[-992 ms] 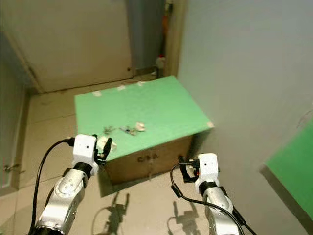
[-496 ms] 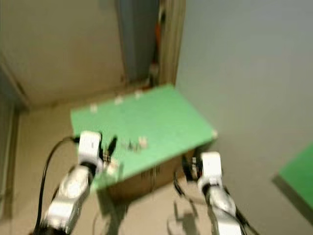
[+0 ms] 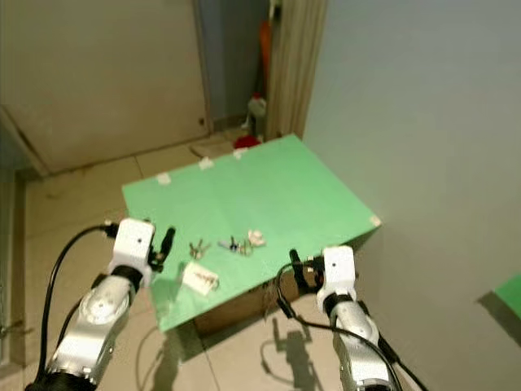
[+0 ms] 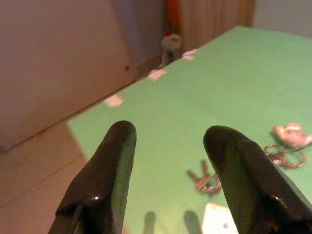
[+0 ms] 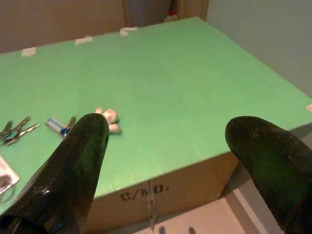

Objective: Hang keys on a hook

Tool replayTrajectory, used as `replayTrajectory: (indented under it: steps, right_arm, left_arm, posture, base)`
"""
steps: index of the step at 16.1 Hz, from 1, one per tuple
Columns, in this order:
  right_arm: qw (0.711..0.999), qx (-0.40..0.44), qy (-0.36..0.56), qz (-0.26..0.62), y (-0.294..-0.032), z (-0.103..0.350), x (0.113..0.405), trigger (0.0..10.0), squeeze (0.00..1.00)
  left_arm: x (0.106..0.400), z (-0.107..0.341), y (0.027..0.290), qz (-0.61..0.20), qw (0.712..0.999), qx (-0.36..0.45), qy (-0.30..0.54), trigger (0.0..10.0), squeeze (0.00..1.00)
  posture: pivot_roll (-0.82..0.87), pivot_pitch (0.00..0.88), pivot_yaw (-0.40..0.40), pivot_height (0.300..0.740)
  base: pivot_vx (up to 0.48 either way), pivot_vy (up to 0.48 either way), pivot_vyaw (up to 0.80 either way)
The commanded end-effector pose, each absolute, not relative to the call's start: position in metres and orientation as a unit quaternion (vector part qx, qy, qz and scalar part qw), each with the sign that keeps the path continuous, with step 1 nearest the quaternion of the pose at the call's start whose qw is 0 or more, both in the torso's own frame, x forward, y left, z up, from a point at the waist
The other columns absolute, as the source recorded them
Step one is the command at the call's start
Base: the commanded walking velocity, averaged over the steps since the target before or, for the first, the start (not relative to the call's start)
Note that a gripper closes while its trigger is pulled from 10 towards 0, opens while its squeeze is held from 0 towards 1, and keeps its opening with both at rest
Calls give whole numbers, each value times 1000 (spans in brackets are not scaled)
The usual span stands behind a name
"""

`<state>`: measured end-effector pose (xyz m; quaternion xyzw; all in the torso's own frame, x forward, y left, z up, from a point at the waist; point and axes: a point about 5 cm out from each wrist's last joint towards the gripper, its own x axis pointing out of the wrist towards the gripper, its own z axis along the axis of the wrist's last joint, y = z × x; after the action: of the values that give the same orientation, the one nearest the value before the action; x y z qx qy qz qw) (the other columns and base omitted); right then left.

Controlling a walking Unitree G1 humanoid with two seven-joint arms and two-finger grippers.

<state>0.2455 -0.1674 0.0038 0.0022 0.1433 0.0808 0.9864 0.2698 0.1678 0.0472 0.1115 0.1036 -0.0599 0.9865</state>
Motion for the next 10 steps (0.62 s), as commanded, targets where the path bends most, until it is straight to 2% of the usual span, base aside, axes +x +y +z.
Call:
replayTrajectory:
  steps: [1,3,10]
  right_arm:
    - [986,-2,144,86,-165,3,247,10000,0]
    - [986,-1,143,90,-163,4,249,10000,0]
    - [981,-19,142,130,-151,4,250,10000,0]
  left_arm:
    - [269,49,169,-52,987,114,98,10000,0]
    - [269,52,167,-56,989,107,88,10000,0]
    - [264,50,165,-40,991,84,96,10000,0]
  posture:
    - [22,12,11,740]
    - [28,16,10,740]
    - [37,31,-3,740]
  base:
    - [0,0,0]
    - [0,0,0]
    - [342,-331,644]
